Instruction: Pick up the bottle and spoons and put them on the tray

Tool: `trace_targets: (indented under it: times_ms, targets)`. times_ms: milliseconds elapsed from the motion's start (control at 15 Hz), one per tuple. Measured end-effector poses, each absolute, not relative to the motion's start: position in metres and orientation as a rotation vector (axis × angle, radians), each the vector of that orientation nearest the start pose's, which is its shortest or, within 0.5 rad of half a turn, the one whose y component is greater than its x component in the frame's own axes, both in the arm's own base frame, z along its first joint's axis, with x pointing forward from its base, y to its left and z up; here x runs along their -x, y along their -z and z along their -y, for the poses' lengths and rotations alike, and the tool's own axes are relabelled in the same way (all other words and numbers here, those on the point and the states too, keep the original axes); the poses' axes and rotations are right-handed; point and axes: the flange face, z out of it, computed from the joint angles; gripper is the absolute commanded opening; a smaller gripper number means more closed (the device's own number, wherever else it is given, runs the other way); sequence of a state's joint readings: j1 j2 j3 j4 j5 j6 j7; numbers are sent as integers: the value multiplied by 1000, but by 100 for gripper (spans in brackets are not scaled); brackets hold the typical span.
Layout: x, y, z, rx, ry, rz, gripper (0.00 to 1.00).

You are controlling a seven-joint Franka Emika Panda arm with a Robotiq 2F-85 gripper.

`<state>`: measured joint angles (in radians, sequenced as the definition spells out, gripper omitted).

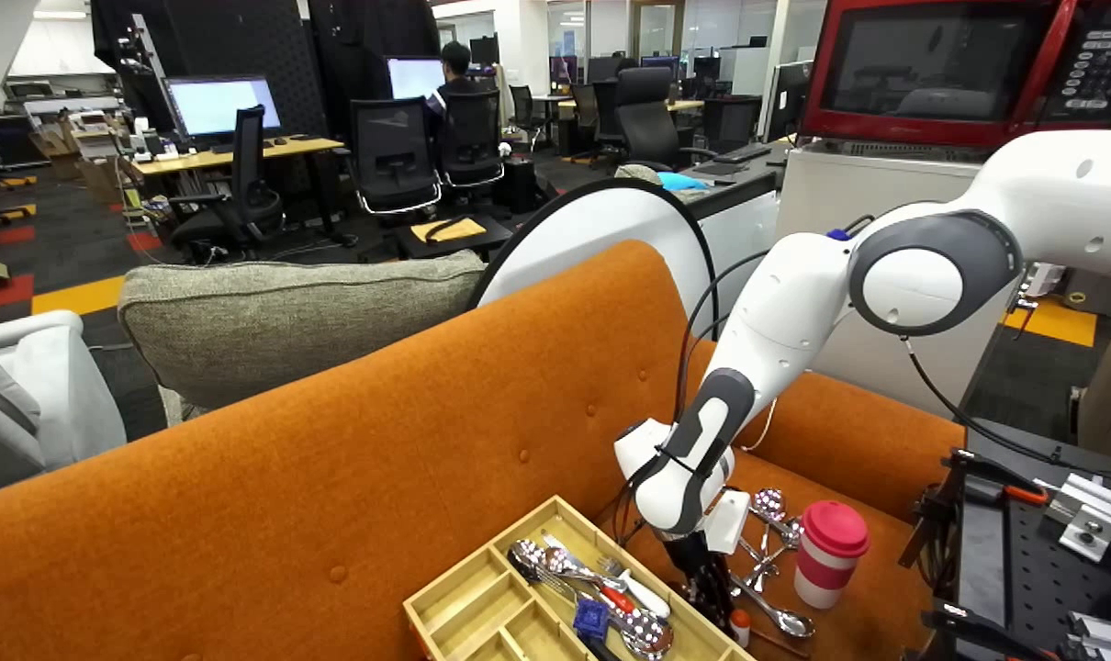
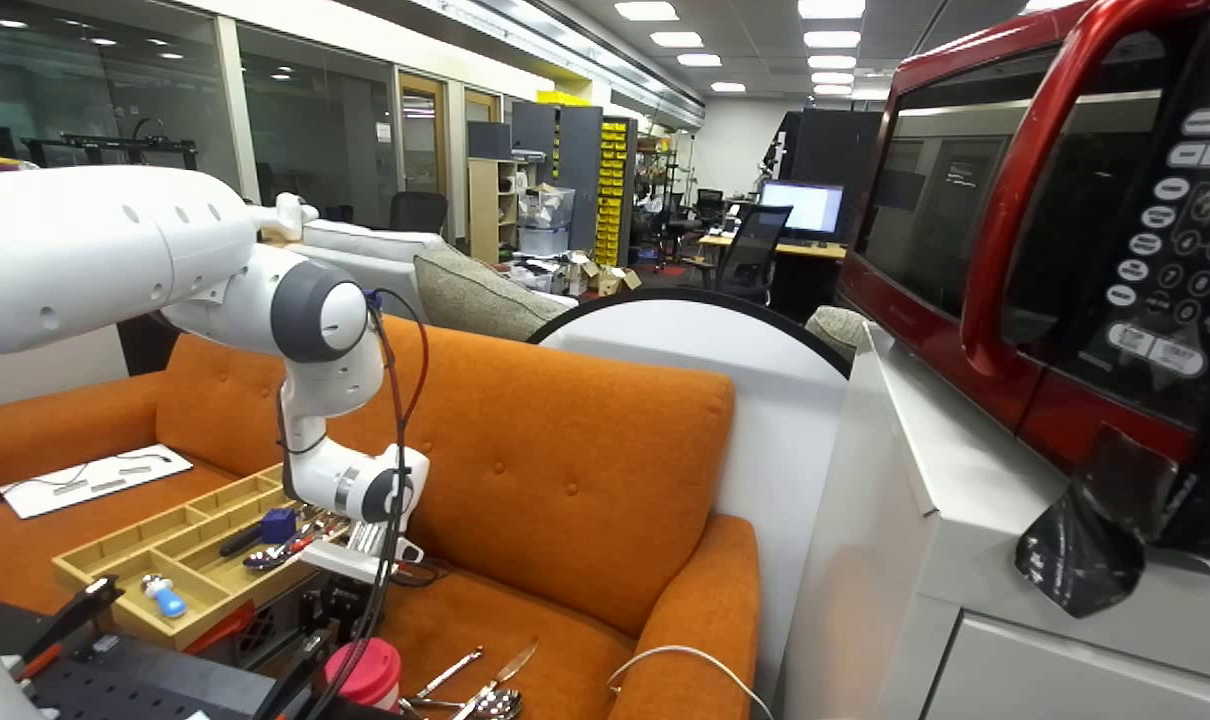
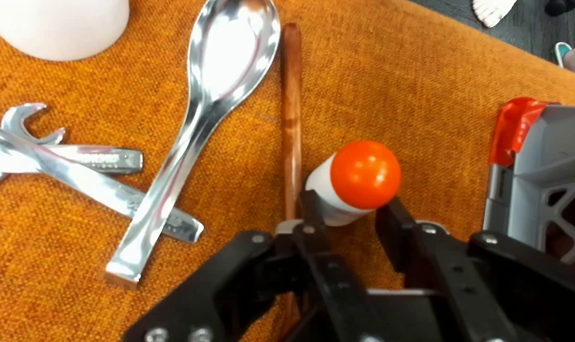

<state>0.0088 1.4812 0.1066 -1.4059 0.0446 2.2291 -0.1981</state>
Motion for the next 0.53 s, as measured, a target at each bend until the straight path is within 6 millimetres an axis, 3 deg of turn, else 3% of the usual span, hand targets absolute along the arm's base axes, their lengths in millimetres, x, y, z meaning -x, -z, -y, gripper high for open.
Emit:
trace_targets:
  times_ms: [533]
  targets:
    - [-517, 200, -61, 2809, -901, 314, 8]
